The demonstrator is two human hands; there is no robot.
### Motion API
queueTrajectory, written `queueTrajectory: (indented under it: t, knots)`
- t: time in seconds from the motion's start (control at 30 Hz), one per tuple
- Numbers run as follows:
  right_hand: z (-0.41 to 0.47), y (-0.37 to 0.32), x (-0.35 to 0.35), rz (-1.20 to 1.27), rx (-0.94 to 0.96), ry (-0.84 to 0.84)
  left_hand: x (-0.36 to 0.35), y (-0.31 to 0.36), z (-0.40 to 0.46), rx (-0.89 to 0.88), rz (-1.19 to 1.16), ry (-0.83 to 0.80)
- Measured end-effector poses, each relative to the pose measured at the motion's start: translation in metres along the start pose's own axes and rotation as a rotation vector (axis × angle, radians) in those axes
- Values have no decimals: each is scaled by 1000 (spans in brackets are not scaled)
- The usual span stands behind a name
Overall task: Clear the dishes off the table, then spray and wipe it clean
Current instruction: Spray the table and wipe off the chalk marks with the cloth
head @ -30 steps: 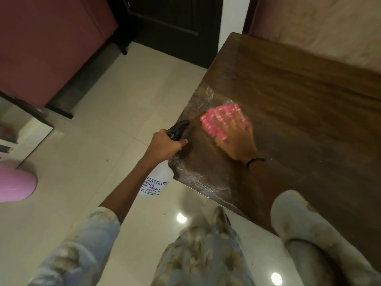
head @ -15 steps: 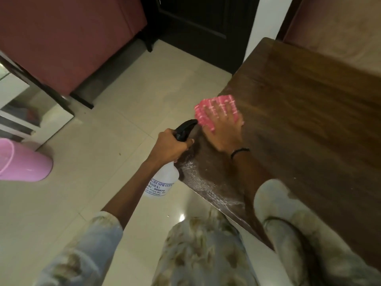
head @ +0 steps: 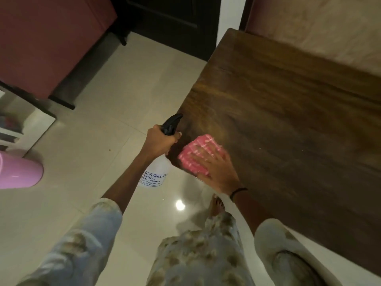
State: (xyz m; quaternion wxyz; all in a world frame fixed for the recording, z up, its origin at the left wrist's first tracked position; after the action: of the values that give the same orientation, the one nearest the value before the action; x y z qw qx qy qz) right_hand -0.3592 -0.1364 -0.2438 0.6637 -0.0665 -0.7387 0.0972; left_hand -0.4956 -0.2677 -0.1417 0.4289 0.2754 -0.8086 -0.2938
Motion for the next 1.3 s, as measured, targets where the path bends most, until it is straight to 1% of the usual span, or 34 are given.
queueTrajectory:
  t: [0.1,0.2,0.27,0.33,0.43,0.53,0.63,0.77,0.83,0.9,1.0,1.1,1.2,1.3]
  knots:
    - [-40,34,9,1,-276,21,0,7,-9,-17,-33,4]
    - [-80,25,10,45,-409,51,3,12,-11,-46,-62,38]
    - [-93,2,5,79,-414,60,6,13,-10,-50,-79,61]
    - [-88,-19,0,117,-374,60,8,15,-8,-64,-103,64]
    - [-55,-37,2,160,-305,62,9,16,-4,-82,-118,69]
    - [-13,-50,6,200,-290,41,6,16,-1,-116,-136,69]
    - [21,-59,9,243,-351,61,6,17,1,-173,-157,96]
    - [43,-59,10,287,-554,33,10,19,-2,-353,-166,172]
    - [47,-56,13,355,-585,-16,12,19,-4,-444,-198,194]
    - [47,-51,17,409,-561,-66,14,17,-3,-491,-224,232]
    - [45,-43,22,470,-514,-130,18,9,5,-467,-267,266]
    - [45,-44,27,499,-507,-161,22,0,8,-367,-333,266]
    - [46,-46,30,465,-502,-178,22,-6,6,-306,-372,197]
    - [45,-46,38,477,-526,-193,24,-7,7,-286,-379,77]
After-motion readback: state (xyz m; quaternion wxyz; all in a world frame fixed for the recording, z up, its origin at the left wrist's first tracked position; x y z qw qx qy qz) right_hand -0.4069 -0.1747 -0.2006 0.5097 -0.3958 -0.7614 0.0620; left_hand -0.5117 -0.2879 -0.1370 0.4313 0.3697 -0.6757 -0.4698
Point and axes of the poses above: each hand's wrist, its own z-axis towards the middle knuckle, its own x-axis out of the back of the hand, y = z × x, the point moved 6 cm from there along z, towards the middle knuckle, and after that the axes turned 1 degree about z, right-handed, at the moved point
